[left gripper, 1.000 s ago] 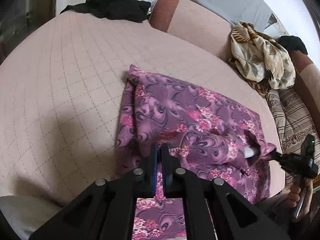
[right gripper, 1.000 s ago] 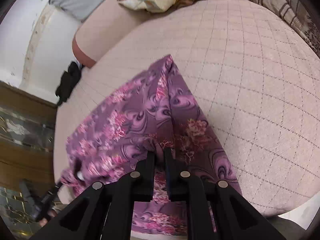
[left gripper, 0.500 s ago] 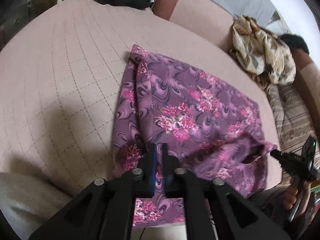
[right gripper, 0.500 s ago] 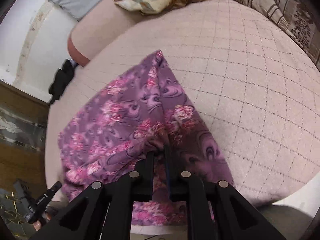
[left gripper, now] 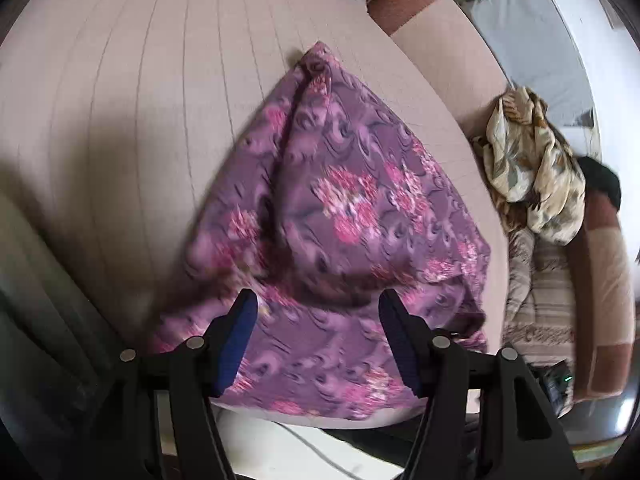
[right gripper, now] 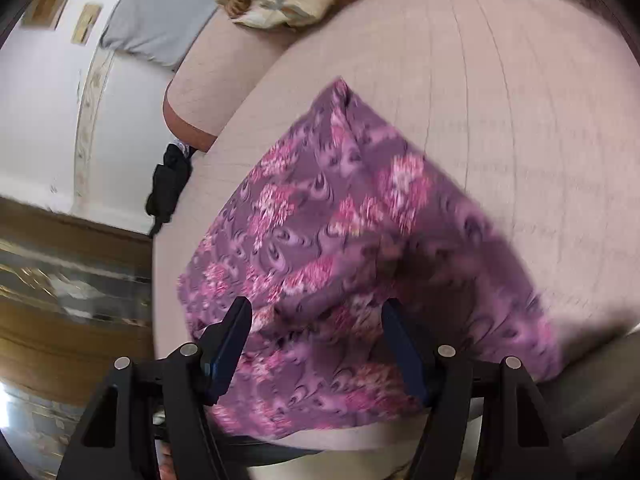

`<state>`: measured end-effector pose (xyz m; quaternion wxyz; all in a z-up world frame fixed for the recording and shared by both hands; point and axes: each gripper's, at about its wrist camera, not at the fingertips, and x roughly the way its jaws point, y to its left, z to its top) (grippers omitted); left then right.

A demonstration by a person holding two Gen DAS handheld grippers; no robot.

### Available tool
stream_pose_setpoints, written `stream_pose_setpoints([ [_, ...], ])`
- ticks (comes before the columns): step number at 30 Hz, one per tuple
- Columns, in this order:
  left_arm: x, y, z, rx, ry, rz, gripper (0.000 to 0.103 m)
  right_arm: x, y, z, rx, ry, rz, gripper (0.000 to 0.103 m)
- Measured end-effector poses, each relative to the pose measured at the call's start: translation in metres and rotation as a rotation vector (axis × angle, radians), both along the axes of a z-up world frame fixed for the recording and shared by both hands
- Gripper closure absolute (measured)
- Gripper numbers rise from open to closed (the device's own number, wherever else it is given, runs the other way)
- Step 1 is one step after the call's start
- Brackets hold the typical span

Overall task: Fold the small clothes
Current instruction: 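Fold the gripped edge over the dress and open both tools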

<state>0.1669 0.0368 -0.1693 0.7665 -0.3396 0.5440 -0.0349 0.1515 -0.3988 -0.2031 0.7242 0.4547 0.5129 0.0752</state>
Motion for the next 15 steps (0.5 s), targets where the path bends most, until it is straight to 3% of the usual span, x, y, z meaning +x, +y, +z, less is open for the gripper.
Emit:
stream_pose_setpoints([
  [2, -0.007, -0.001, -0.005, -0.003, 0.029, 0.051, 0.041, -0.004, 0.001, -0.003, 0.007, 0.008, -0.015, 0.03],
  [5, -0.008, 0.002, -0.015, -0.068, 0.057, 0.111, 0.041, -0.006, 0.0, -0.009, 0.001, 0.042, -0.055, 0.03],
  [10, 0.005, 0.008, -0.015, -0.135, 0.095, 0.191, 0.041, 0.01, -0.002, -0.013, 0.092, 0.063, -0.115, 0.03],
  [15, 0.02, 0.006, -0.012, -0.093, 0.09, 0.216, 0.04, 0.022, 0.007, -0.016, -0.036, 0.064, -0.097, 0.034],
])
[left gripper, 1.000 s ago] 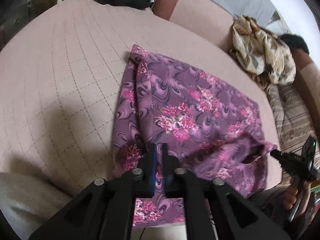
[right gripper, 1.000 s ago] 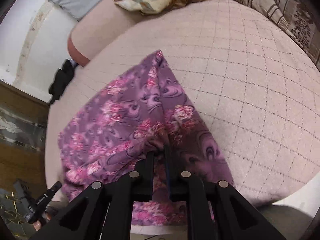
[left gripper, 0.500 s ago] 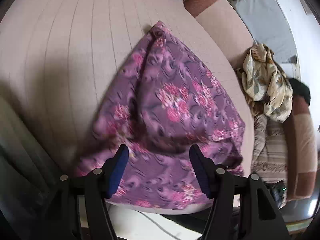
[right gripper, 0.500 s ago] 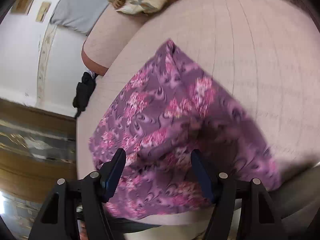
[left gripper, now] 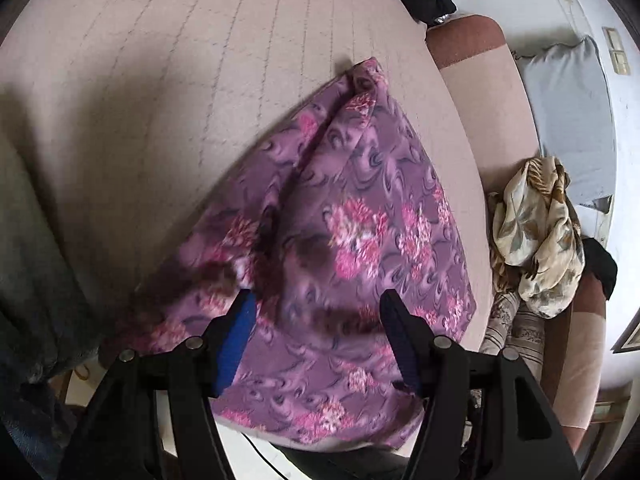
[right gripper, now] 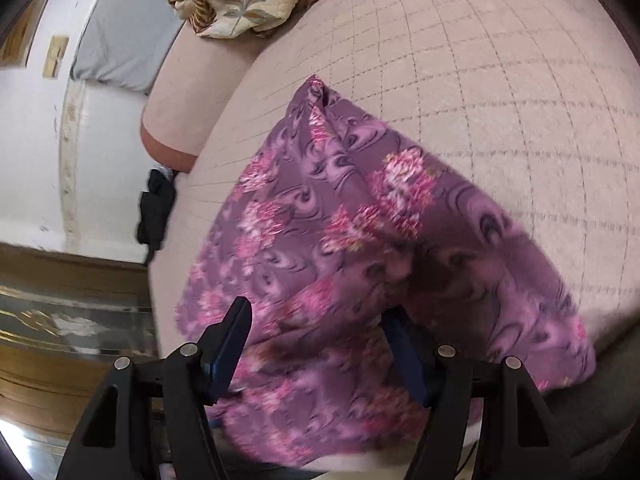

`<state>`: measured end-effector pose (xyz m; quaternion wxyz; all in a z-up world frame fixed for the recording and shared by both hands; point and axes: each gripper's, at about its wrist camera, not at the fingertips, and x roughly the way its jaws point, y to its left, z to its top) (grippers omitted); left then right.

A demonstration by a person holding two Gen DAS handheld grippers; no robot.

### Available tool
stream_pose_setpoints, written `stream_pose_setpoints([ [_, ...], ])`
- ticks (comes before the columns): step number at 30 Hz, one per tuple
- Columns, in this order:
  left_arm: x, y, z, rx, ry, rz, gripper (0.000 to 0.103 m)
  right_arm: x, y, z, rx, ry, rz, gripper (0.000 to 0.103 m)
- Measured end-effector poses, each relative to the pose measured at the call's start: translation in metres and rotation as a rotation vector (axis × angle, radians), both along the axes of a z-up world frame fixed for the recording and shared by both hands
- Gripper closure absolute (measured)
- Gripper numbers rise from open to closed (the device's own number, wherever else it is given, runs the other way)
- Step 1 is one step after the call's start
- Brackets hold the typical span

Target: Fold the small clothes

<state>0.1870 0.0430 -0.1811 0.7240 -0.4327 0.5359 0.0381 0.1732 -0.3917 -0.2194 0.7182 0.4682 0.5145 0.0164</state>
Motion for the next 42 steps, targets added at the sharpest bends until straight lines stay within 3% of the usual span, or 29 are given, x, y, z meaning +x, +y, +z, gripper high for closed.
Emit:
stream_pose_setpoints([
  [3, 0.003, -0.01, -0.008, 0.036, 0.027, -0.025, 0.04, 0.0, -0.004, -0.002, -0.057, 0.01, -0.002, 0.047],
  [8, -0.003, -0.024, -0.011, 0.108, -0.013, -0.085, 0.042, 0.0, -0.004, 0.001, -0.162, 0.015, 0.024, 0.059],
  [11, 0.0, -0.023, -0.01, 0.162, -0.021, -0.105, 0.065, 0.002, -0.002, -0.001, -0.198, 0.022, 0.045, 0.068],
  [12, 0.001, -0.022, -0.01, 0.176, -0.016, -0.118, 0.082, 0.004, -0.001, -0.002, -0.216, 0.031, 0.058, 0.08],
  [13, 0.001, -0.019, -0.011, 0.172, -0.018, -0.122, 0.089, 0.005, -0.001, -0.002, -0.231, 0.038, 0.068, 0.089],
  [16, -0.002, -0.009, -0.006, 0.136, -0.042, -0.117, 0.092, 0.0, -0.007, 0.004, -0.221, 0.017, 0.063, 0.092],
  [18, -0.006, -0.008, 0.011, 0.141, -0.103, -0.149, 0.093, -0.004, -0.01, 0.017, -0.233, -0.017, 0.066, 0.094],
  [23, -0.025, -0.018, 0.046, 0.269, -0.222, -0.292, 0.093, -0.021, -0.006, 0.063, -0.36, -0.106, 0.137, 0.094],
  [29, -0.035, -0.027, 0.013, 0.329, -0.14, -0.36, 0.093, -0.016, 0.01, 0.032, -0.468, 0.05, 0.219, 0.094],
  [32, -0.038, -0.033, 0.022, 0.366, -0.165, -0.374, 0.093, -0.02, 0.01, 0.037, -0.485, 0.043, 0.213, 0.094],
  [34, -0.038, -0.039, 0.022, 0.401, -0.165, -0.398, 0.093, -0.016, 0.015, 0.027, -0.516, 0.095, 0.239, 0.094],
  [36, -0.034, -0.043, 0.012, 0.434, -0.139, -0.423, 0.092, -0.01, 0.017, 0.015, -0.517, 0.141, 0.253, 0.094],
  [38, -0.032, -0.042, 0.001, 0.461, -0.108, -0.435, 0.091, -0.01, 0.018, 0.019, -0.526, 0.13, 0.242, 0.094],
  [40, -0.031, -0.042, -0.002, 0.464, -0.095, -0.437, 0.086, -0.009, 0.021, 0.017, -0.555, 0.137, 0.257, 0.093],
  [42, -0.032, -0.046, 0.001, 0.518, -0.088, -0.435, 0.08, -0.007, 0.025, 0.013, -0.572, 0.164, 0.285, 0.089],
])
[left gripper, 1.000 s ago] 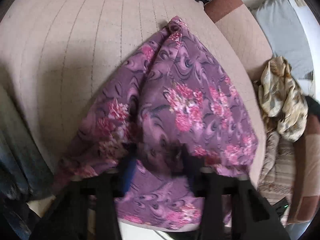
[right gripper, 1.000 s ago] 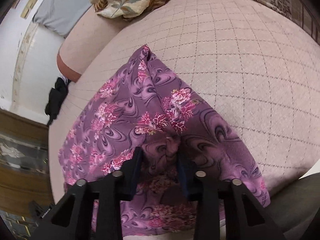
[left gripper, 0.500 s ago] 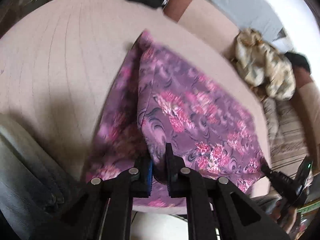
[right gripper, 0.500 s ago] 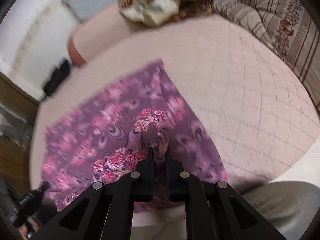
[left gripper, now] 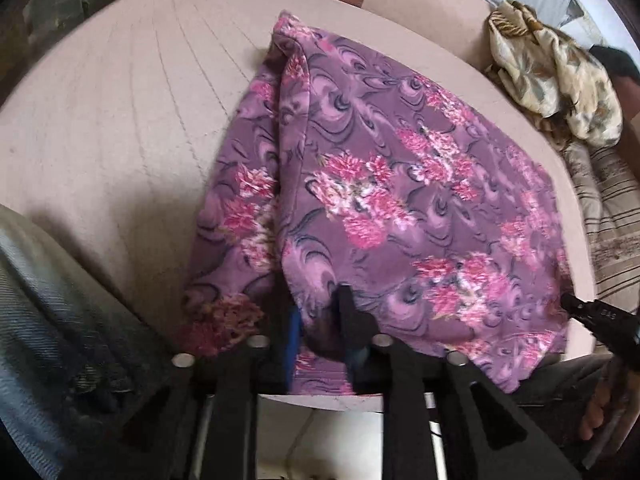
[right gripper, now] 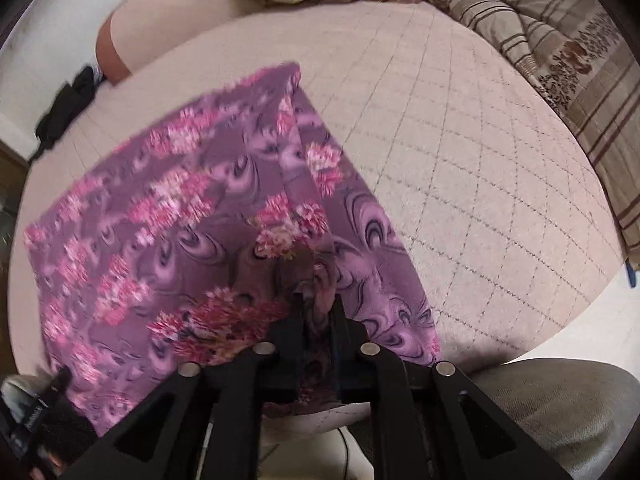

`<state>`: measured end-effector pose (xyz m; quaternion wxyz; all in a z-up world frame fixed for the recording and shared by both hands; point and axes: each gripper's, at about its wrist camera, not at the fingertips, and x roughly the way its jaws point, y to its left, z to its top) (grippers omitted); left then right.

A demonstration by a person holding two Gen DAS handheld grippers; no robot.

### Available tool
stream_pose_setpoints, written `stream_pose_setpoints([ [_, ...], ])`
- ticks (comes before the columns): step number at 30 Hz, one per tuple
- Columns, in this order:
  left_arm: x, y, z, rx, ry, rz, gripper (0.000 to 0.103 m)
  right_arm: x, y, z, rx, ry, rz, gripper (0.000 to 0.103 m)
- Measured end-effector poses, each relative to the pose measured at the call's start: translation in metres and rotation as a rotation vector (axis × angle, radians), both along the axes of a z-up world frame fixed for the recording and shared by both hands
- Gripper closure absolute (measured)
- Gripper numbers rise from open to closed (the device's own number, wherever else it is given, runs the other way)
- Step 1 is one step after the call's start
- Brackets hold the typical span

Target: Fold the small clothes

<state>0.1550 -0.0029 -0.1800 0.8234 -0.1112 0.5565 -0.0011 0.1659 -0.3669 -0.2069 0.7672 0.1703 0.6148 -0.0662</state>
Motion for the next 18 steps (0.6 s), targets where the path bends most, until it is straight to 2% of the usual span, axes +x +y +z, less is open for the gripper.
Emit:
stream_pose_setpoints([
  [2, -0.002, -0.001, 0.001, 0.019, -0.005, -0.007, 0.079, -0.002, 0.0, 0.001, -0.006, 0.003, -0.001, 0.087],
  [5, -0.001, 0.003, -0.001, -0.007, 0.011, 0.008, 0.079, -0.002, -0.001, -0.002, 0.005, 0.017, -0.01, 0.073],
  [9, -0.007, 0.016, 0.003, -0.114, -0.002, 0.033, 0.079, -0.009, -0.005, 0.011, 0.124, -0.064, -0.019, 0.073],
  [12, -0.007, 0.025, 0.0, -0.191, 0.013, 0.056, 0.089, -0.01, -0.001, 0.008, 0.134, -0.053, 0.007, 0.07],
  [13, -0.007, 0.025, -0.002, -0.197, 0.016, 0.061, 0.094, -0.01, 0.003, 0.002, 0.135, -0.026, 0.018, 0.076],
  [14, -0.008, 0.027, -0.001, -0.203, 0.011, 0.065, 0.096, -0.009, 0.004, 0.0, 0.126, -0.014, 0.023, 0.09],
  [15, -0.009, 0.03, 0.001, -0.209, 0.004, 0.074, 0.096, -0.011, 0.002, -0.001, 0.118, -0.013, 0.02, 0.096],
  [16, -0.012, 0.032, 0.007, -0.215, -0.016, 0.081, 0.097, -0.014, 0.0, 0.005, 0.112, -0.035, 0.007, 0.096],
  [18, -0.018, 0.03, 0.022, -0.16, -0.069, 0.061, 0.097, -0.02, -0.003, 0.02, 0.055, -0.078, -0.018, 0.096],
])
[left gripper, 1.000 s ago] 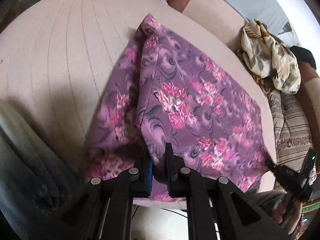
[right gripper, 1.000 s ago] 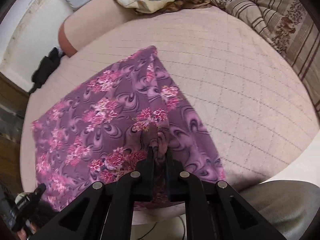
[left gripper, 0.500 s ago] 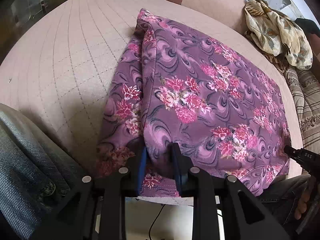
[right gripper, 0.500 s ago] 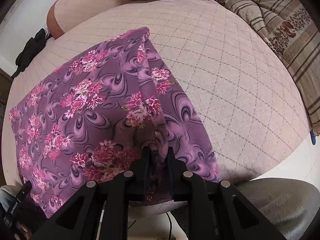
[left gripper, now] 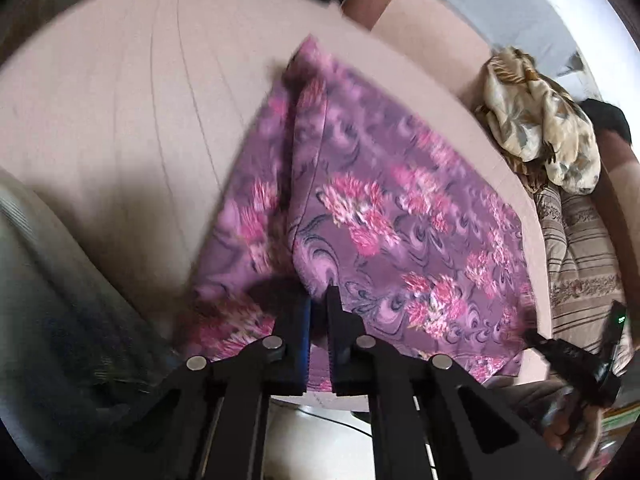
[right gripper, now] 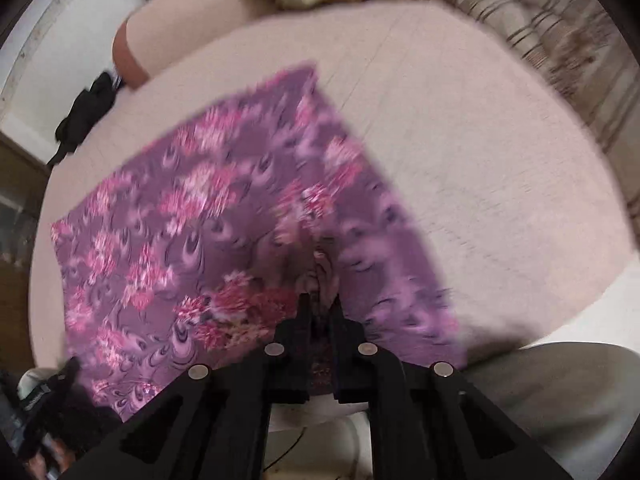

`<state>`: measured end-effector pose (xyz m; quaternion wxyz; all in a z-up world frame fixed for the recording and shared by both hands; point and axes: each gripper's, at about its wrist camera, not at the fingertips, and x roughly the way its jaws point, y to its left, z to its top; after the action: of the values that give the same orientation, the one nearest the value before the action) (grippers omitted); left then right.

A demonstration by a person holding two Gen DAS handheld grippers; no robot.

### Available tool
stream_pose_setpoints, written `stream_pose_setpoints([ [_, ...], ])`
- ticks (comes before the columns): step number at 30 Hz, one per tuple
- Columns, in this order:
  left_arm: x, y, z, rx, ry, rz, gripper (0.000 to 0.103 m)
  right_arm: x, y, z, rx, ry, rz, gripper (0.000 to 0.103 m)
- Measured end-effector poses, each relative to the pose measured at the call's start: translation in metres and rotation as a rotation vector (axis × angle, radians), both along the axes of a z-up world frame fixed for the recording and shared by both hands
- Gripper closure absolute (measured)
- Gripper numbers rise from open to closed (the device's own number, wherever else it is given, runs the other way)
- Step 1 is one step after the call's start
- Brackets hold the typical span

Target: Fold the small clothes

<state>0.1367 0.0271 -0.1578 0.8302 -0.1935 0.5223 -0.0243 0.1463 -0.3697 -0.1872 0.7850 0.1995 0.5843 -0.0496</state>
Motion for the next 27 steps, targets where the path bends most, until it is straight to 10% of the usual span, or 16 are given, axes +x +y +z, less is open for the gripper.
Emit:
stream_pose_setpoints([
  [4, 0.002, -0.015, -0.014, 0.125, 0.029, -0.052, 0.096, 0.013, 0.003, -0.028, -0.012, 0.116, 0.024, 0.095],
  [8, 0.008, -0.007, -0.011, 0.03, 0.058, -0.035, 0.094, 0.014, 0.003, -0.021, 0.004, 0.096, 0.044, 0.076],
  [13, -0.007, 0.007, 0.029, -0.012, -0.013, -0.018, 0.052, -0.003, -0.007, 0.032, 0.018, -0.066, 0.048, 0.037],
  [19, 0.039, 0.022, 0.069, -0.042, -0.046, -0.012, 0.048, 0.051, -0.017, 0.063, 0.217, -0.182, 0.125, 0.034],
  [27, 0.181, 0.051, 0.05, 0.001, -0.012, 0.102, 0.046, 0.195, -0.063, 0.003, 0.297, -0.046, 0.039, 0.034],
])
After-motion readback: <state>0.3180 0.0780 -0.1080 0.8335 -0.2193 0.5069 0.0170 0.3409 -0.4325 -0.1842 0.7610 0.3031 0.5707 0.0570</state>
